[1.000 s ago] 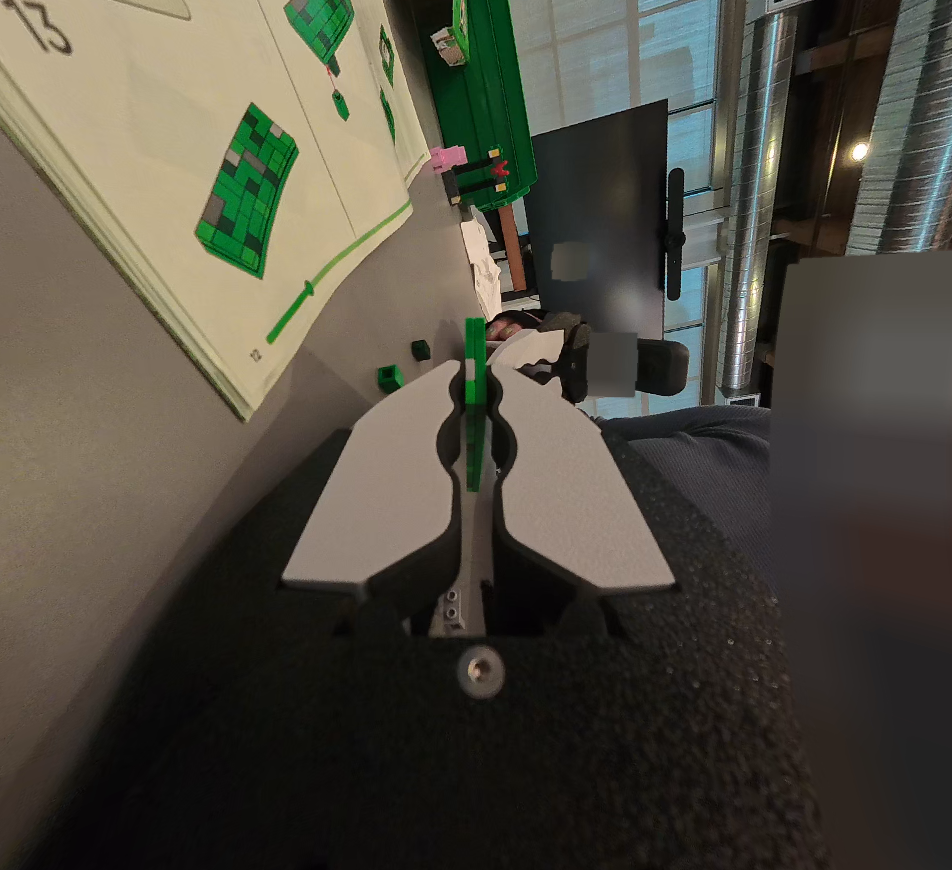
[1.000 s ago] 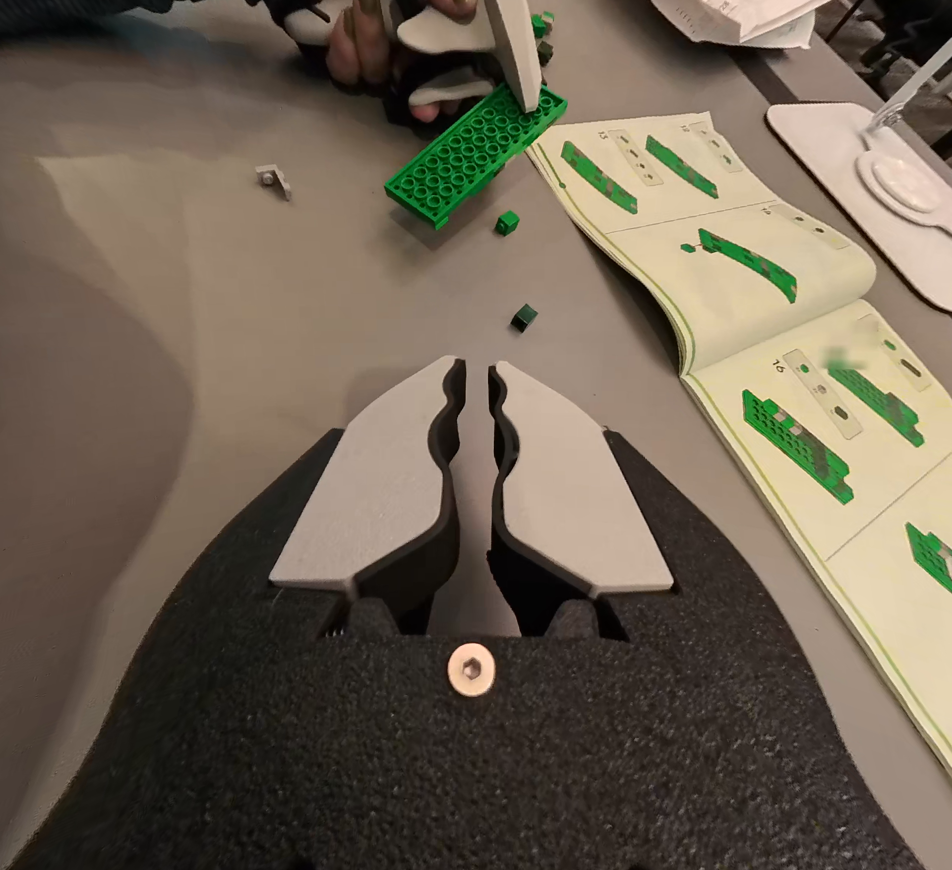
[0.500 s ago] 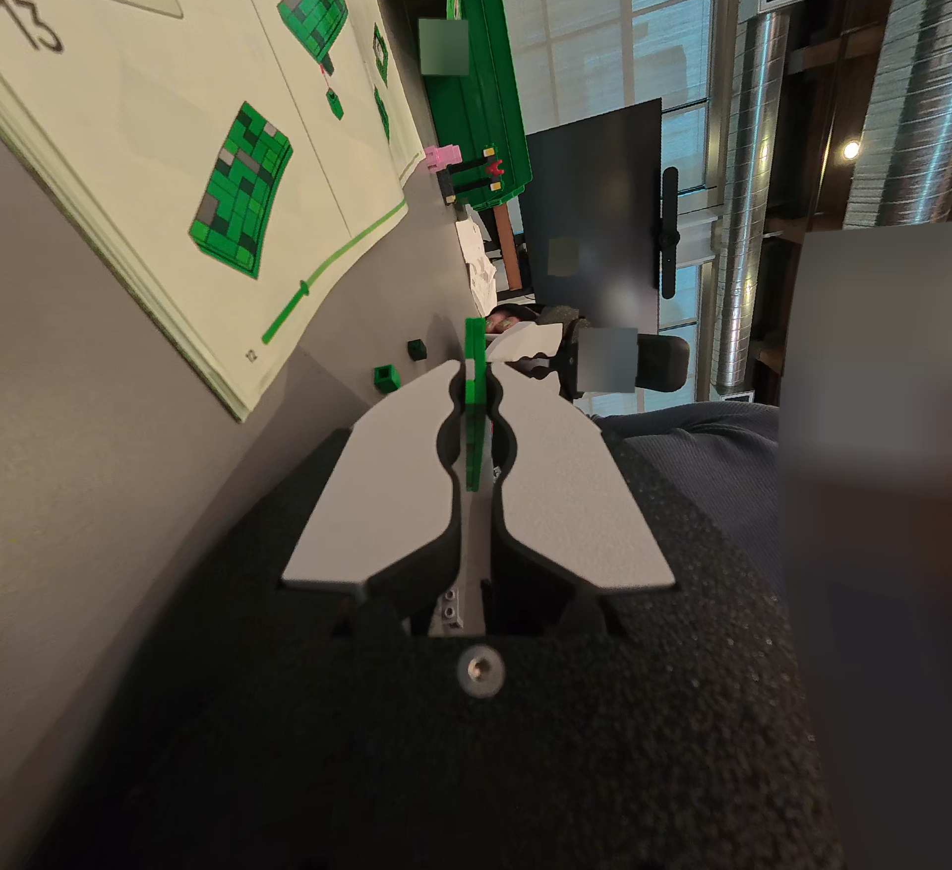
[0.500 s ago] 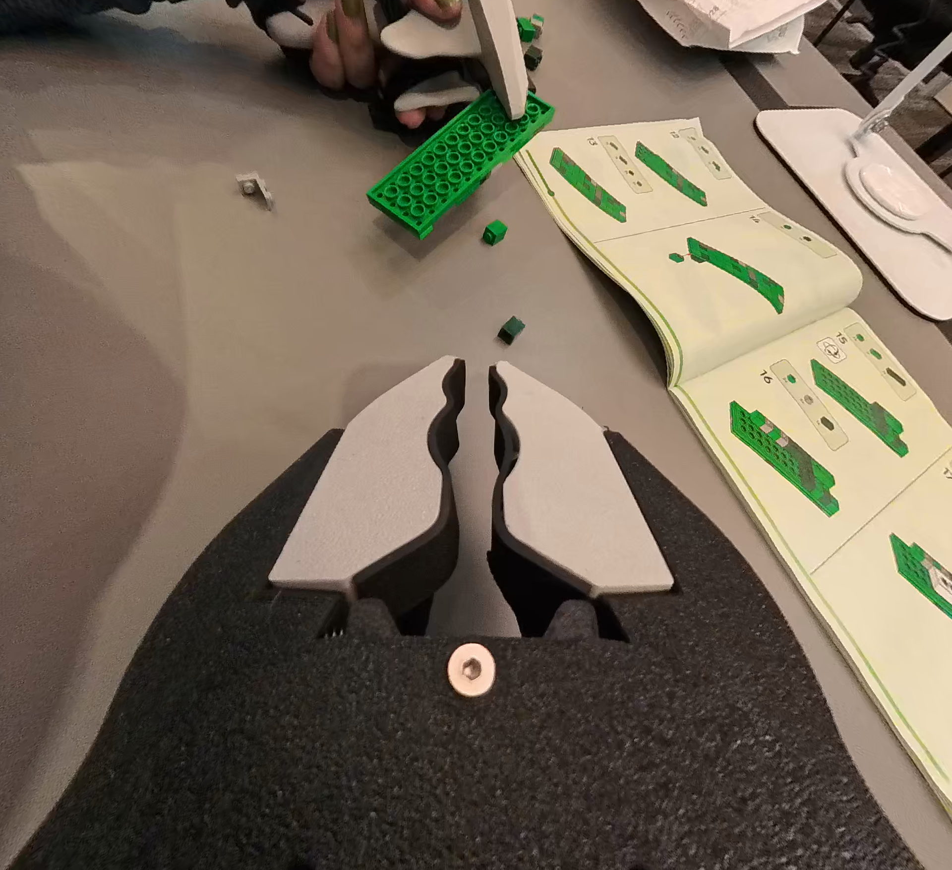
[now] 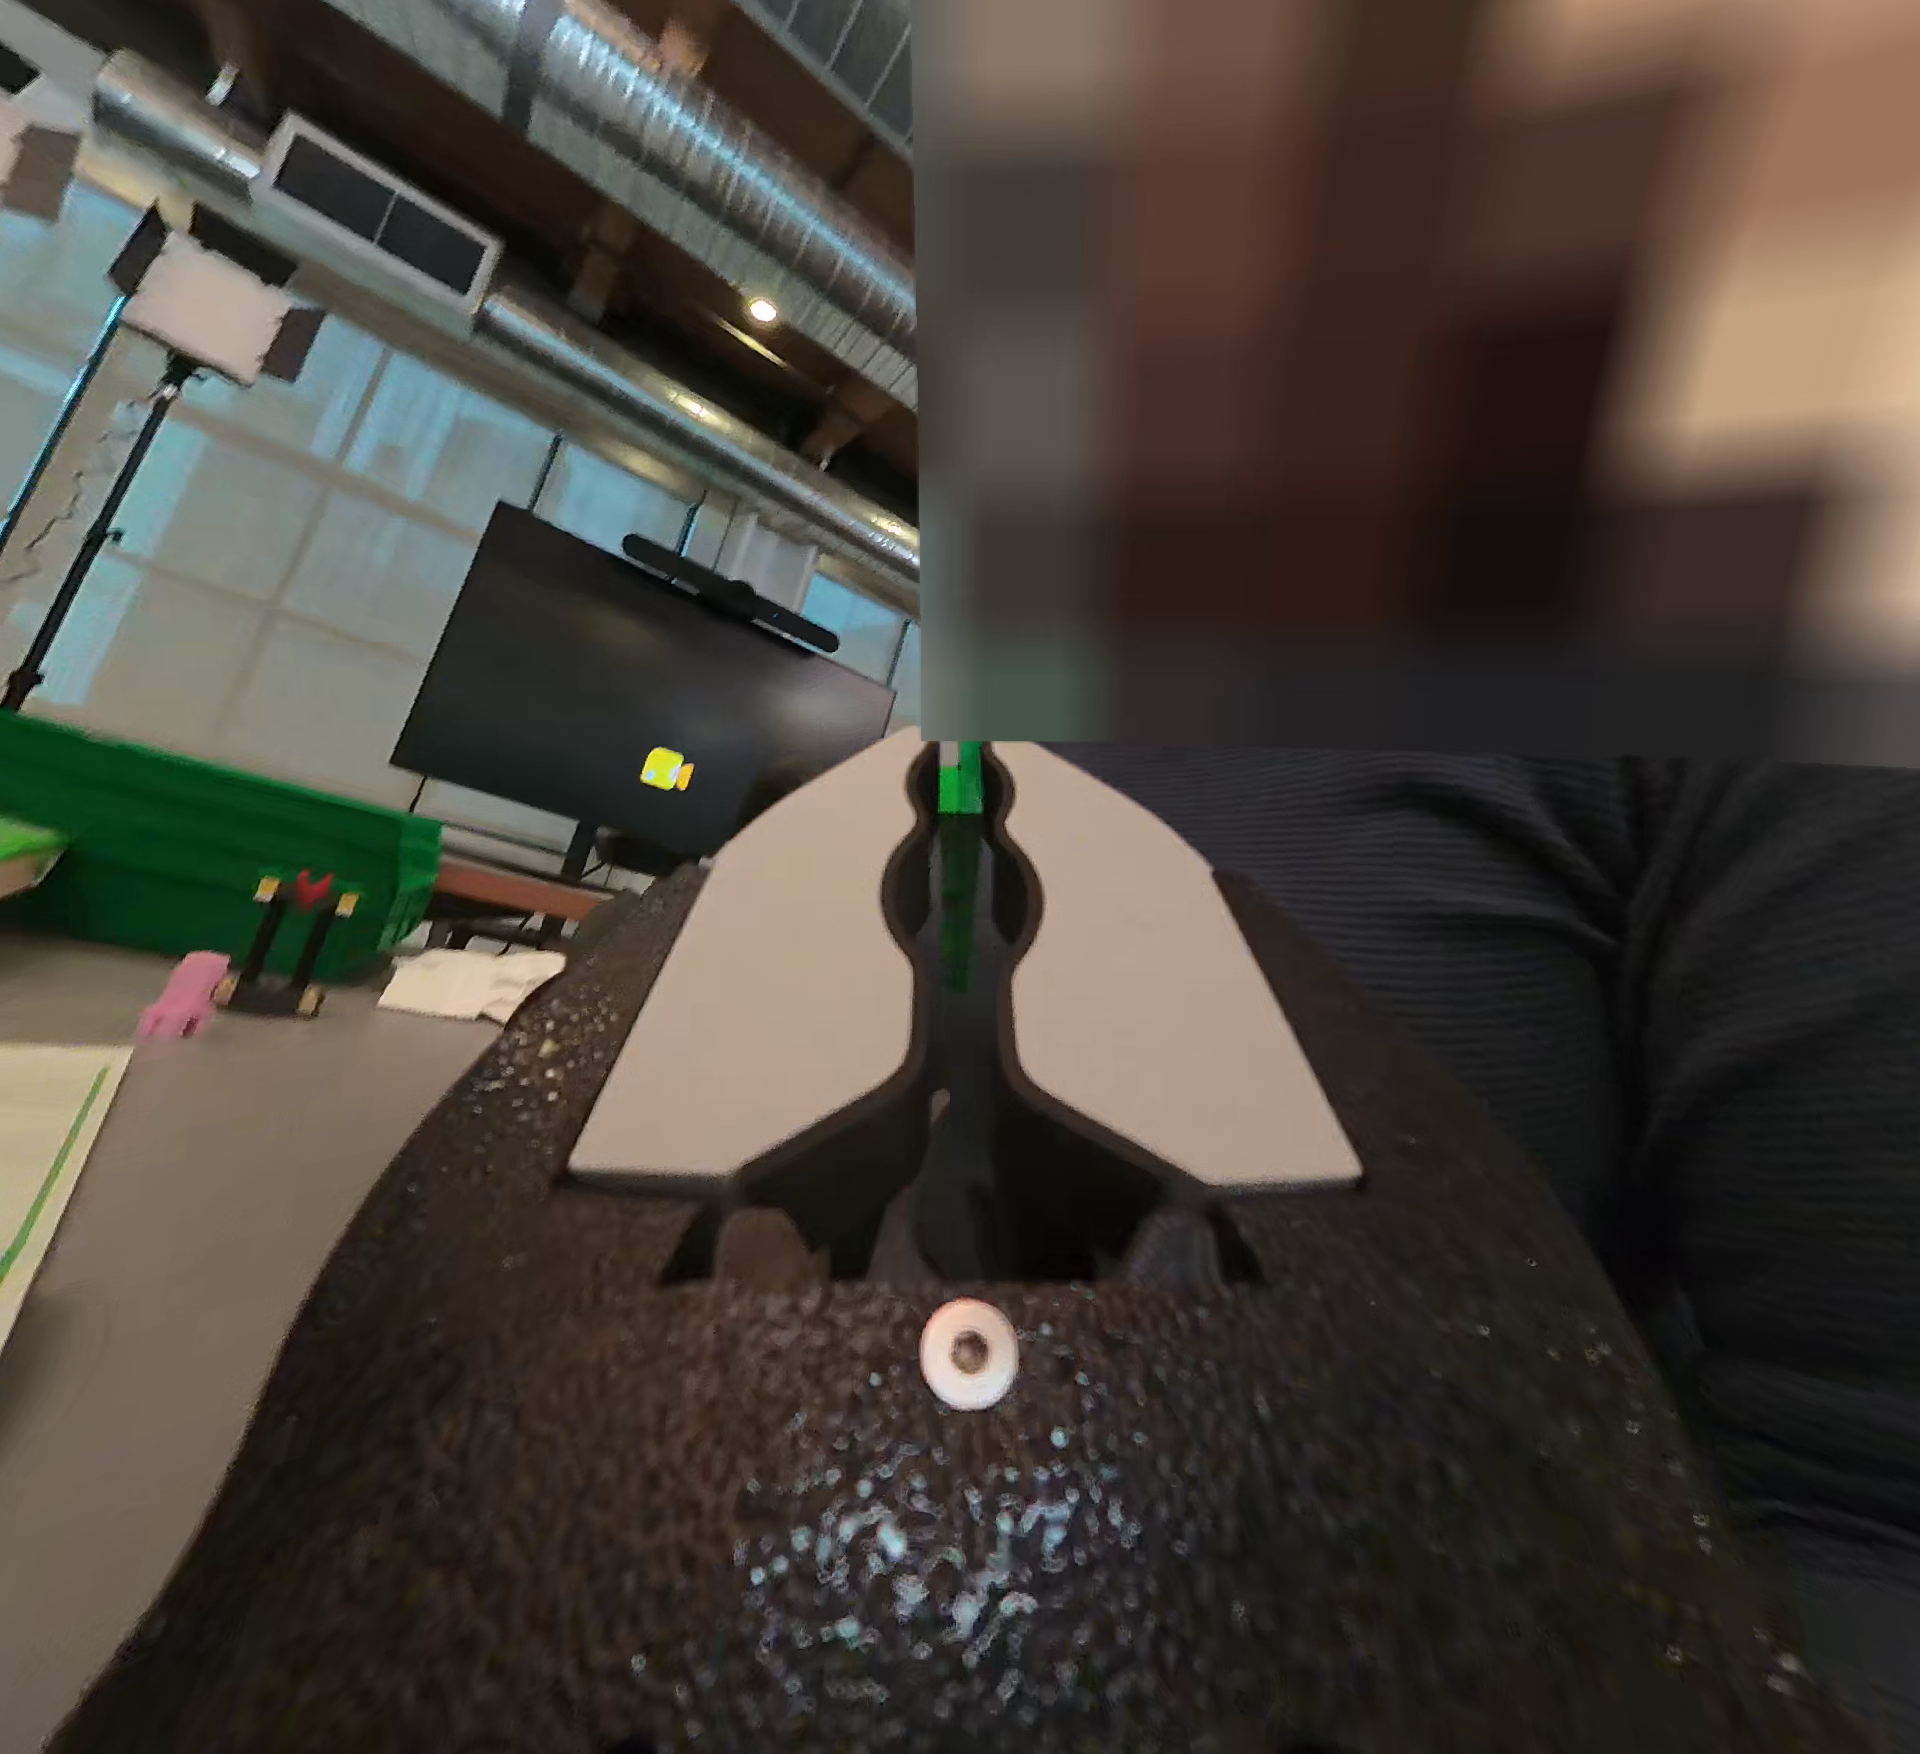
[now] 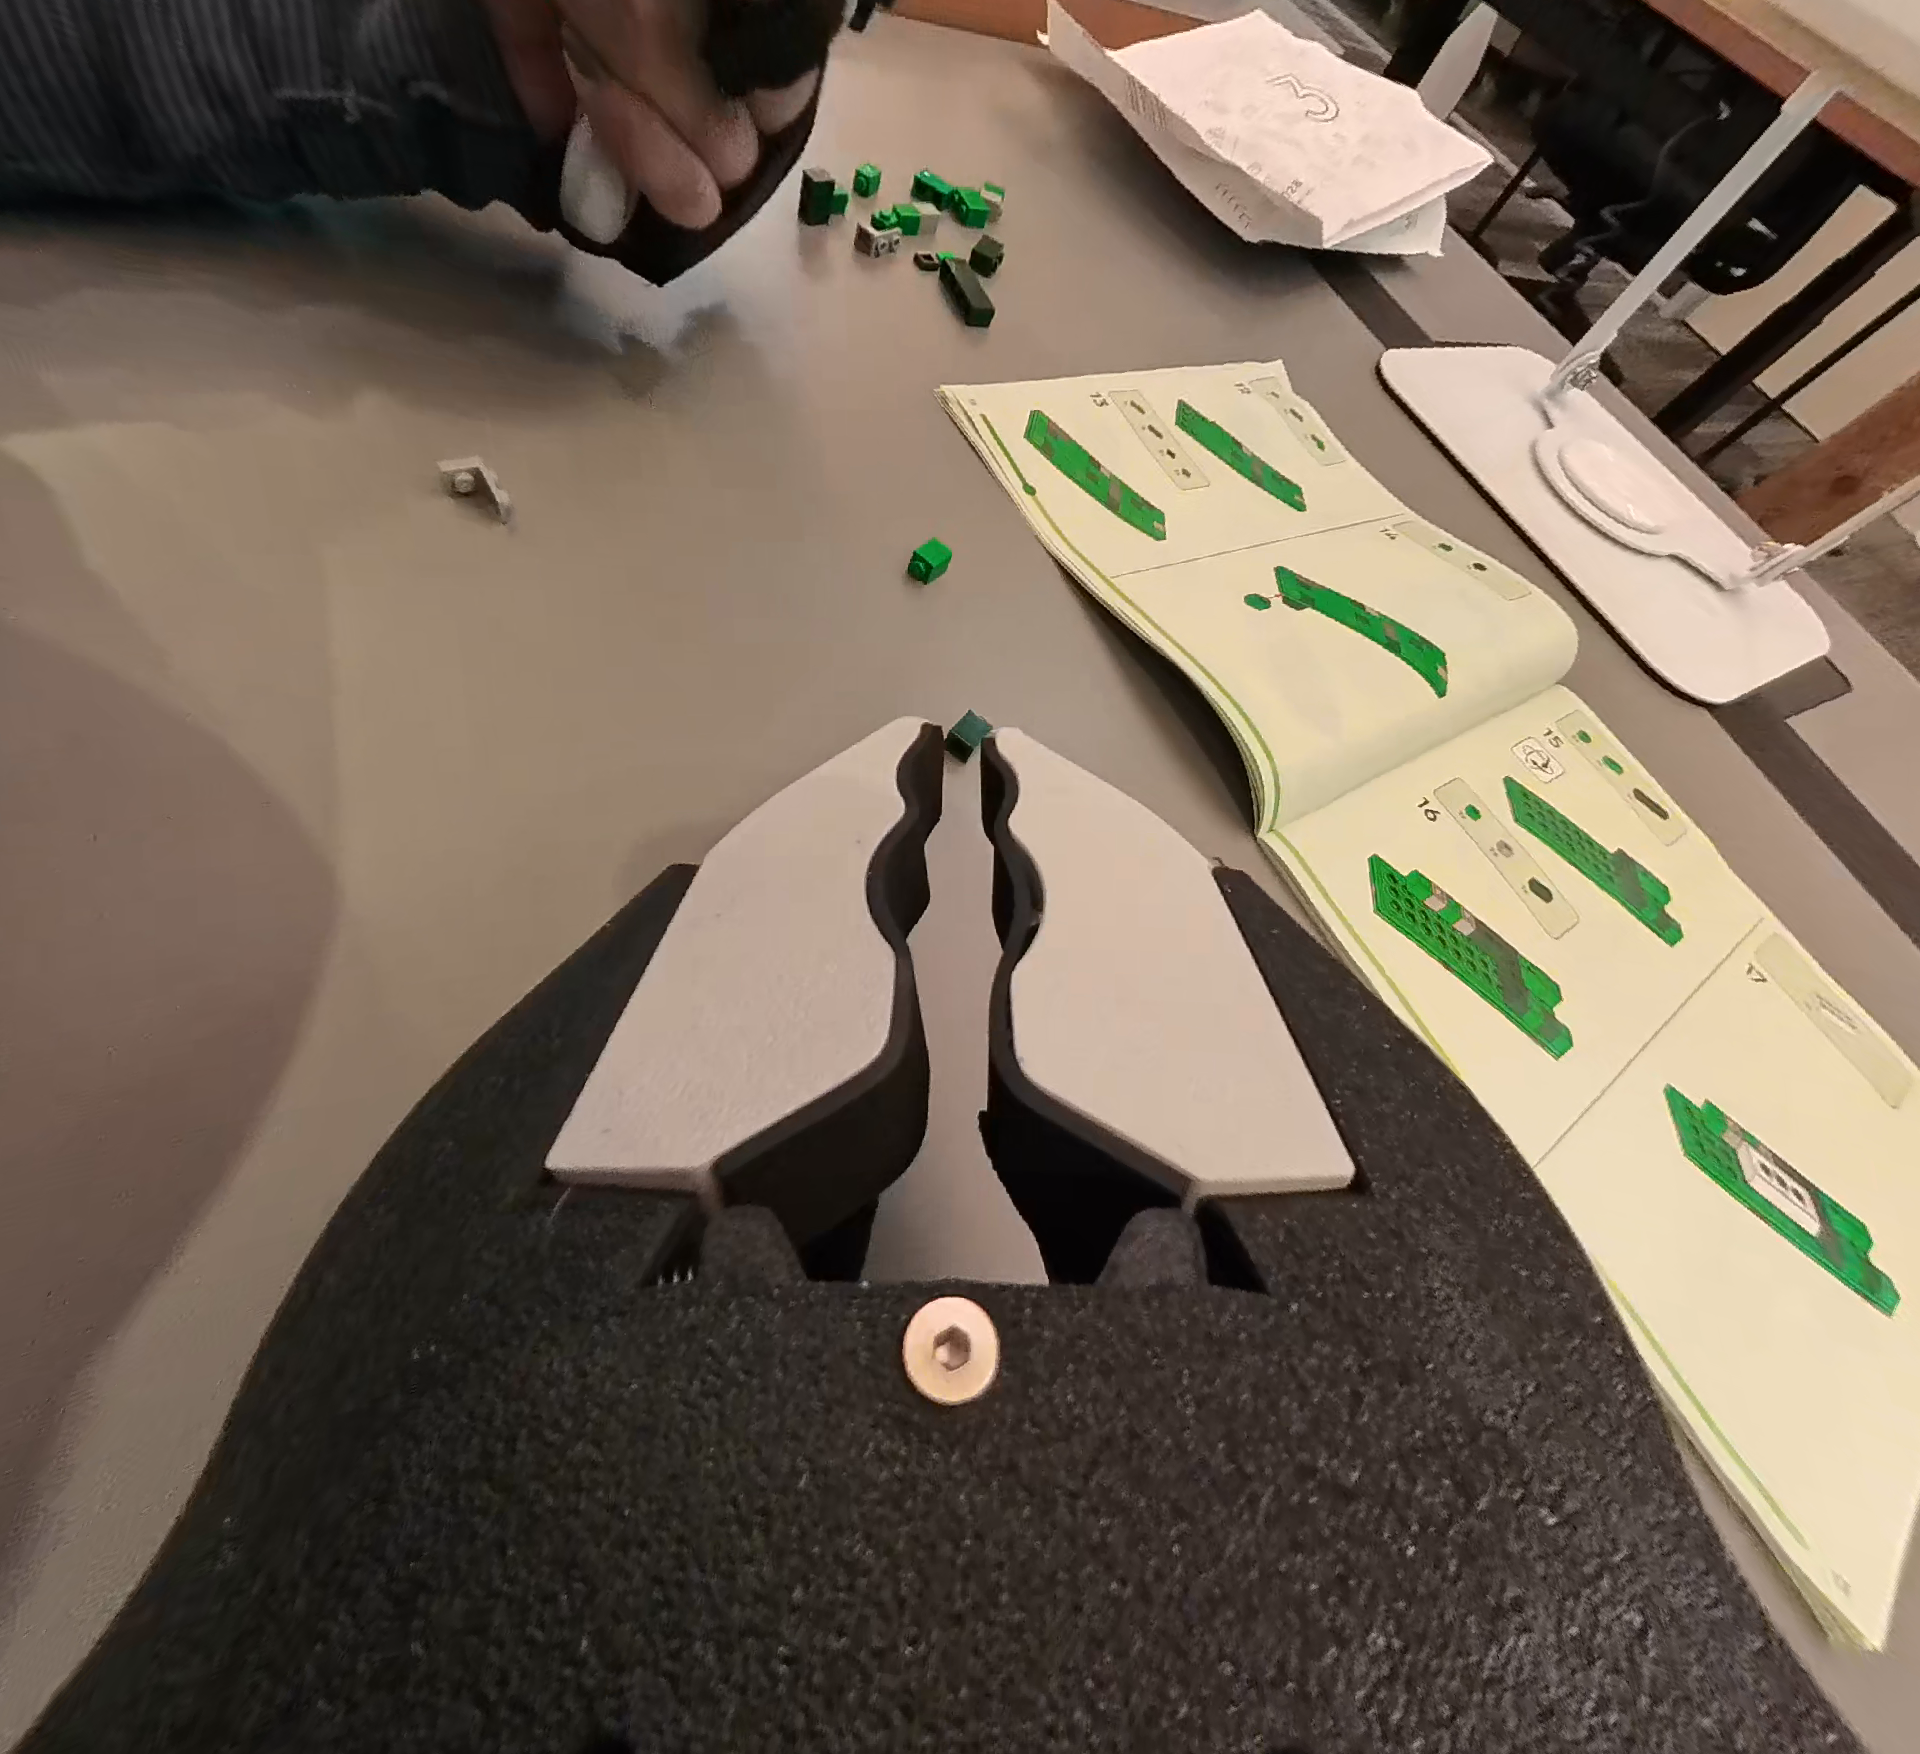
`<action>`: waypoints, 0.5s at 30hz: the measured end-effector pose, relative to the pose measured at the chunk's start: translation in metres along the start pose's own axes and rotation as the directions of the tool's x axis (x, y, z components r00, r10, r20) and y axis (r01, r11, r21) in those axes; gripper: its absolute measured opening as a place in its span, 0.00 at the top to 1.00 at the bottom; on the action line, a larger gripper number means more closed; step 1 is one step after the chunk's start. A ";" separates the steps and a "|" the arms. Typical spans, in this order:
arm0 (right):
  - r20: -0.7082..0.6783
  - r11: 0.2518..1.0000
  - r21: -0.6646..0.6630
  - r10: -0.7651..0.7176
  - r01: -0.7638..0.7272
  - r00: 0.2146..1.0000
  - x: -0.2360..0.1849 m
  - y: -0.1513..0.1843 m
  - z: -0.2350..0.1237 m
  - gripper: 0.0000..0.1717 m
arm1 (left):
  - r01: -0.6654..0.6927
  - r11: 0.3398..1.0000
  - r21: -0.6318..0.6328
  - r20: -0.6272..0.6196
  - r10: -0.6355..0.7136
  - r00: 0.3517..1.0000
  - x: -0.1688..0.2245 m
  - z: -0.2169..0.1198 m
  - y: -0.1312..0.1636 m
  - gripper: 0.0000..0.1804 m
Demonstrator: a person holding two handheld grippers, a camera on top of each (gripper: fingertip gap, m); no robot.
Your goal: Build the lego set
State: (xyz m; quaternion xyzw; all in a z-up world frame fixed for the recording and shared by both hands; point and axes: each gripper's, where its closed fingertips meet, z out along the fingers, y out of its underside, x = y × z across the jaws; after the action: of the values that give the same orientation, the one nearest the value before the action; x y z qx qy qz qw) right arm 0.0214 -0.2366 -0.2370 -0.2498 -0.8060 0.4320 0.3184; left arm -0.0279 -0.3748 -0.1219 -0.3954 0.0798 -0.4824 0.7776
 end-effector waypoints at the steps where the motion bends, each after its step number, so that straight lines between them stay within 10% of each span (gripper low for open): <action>1: -0.002 1.000 -0.001 -0.001 0.001 1.000 0.000 0.001 -0.001 0.96 | -0.010 1.000 0.007 -0.016 0.010 1.000 0.003 0.000 -0.001 0.97; 9: -0.001 1.000 -0.007 0.005 -0.005 1.000 0.000 0.006 -0.004 0.96 | 0.034 0.999 -0.004 0.030 -0.034 0.999 -0.006 0.000 0.001 0.97; 15: 0.024 0.998 -0.051 0.035 -0.033 0.999 0.003 0.017 -0.004 0.94 | 0.370 0.923 -0.109 0.332 -0.317 0.888 -0.050 -0.010 0.035 0.97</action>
State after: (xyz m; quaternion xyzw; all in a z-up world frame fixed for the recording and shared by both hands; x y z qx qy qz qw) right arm 0.0240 -0.2239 -0.2492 -0.2663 -0.8162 0.4196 0.2947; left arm -0.0343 -0.3318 -0.1655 -0.5381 -0.0732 -0.5364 0.6460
